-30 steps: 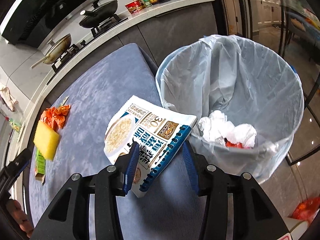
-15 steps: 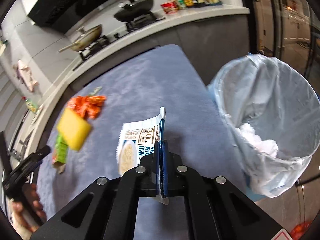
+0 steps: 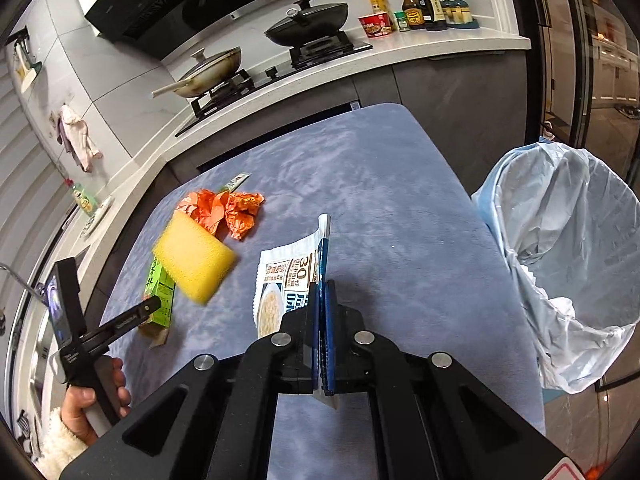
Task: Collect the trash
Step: 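Grasp the green NB wasabi box with the left tool while the right tool holds the package, then carry the package and wasabi box over the bin and open both tools, then move both tools back over the table toward the yellow sponge, then grasp the yellow sponge with the left tool while the right tool grasps an orange bag, then carry the sponge and orange bag over the bin and open both tools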
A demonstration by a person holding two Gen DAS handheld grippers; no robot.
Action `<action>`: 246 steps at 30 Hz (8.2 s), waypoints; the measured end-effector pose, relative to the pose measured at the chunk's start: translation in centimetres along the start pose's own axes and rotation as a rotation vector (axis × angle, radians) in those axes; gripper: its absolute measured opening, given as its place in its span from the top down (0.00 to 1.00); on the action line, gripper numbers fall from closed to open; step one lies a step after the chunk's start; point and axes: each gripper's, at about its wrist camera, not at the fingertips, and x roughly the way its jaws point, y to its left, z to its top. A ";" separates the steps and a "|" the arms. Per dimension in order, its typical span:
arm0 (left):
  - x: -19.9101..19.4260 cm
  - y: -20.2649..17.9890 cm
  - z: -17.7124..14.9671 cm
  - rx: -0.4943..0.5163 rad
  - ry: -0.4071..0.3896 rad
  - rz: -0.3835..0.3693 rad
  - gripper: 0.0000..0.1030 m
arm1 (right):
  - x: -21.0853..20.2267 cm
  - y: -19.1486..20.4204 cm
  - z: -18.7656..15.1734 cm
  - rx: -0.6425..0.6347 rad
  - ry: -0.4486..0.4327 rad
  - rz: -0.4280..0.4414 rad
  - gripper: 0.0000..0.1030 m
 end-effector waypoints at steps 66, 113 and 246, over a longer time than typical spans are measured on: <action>-8.7 -42.1 -5.8 0.600 -0.012 -0.753 0.65 | -7.2 -23.5 3.0 0.280 -0.174 -0.428 0.87; -8.4 -17.1 0.8 0.217 -0.135 -0.288 0.29 | -2.2 -2.7 2.0 0.002 -0.104 -0.171 0.63; -7.2 -40.0 -4.6 0.527 -0.022 -0.667 0.35 | -7.6 -22.8 1.8 0.295 -0.176 -0.398 0.63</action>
